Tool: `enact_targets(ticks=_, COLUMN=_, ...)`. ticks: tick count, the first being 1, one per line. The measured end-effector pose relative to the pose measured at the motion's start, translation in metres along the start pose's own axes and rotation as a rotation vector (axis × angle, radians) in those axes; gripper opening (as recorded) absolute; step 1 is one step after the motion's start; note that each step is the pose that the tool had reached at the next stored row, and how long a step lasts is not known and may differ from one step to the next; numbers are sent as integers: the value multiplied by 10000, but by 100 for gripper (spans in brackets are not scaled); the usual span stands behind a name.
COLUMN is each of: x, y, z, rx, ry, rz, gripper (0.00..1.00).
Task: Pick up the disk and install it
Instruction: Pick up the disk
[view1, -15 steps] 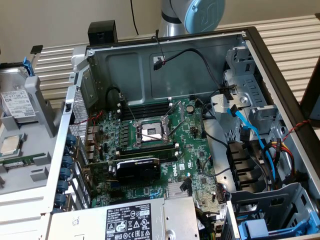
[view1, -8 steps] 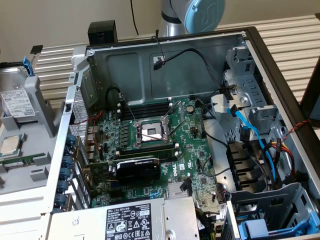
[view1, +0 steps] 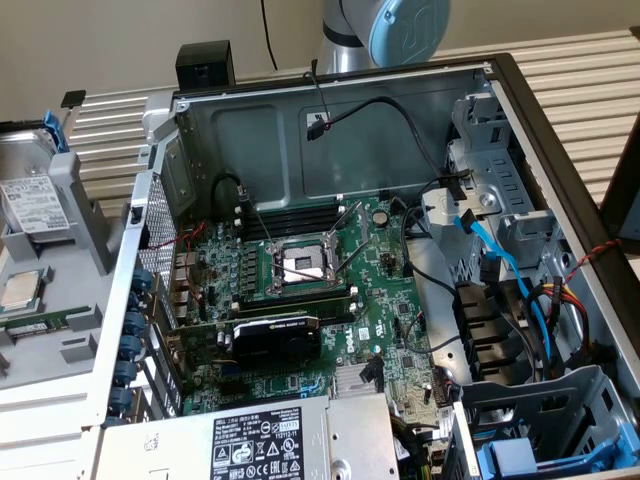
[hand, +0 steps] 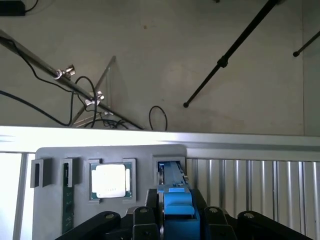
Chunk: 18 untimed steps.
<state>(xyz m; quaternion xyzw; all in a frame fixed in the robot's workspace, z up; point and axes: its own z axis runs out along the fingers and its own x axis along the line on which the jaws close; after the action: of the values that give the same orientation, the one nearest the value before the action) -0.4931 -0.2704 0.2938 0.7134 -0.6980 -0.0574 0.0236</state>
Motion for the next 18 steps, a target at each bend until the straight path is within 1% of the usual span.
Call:
enact_targets(ticks=5, x=-5, y=4, z=-29, rx=-1, ry=29, rz=4, gripper=37)
enact_targets(ticks=15, x=-16, y=14, z=-114, rx=-1, ry=139, rz=16, gripper=37)
enact_targets(ticks=18, x=-20, y=17, z=-137, rx=-2, ry=183, rz=22, gripper=37)
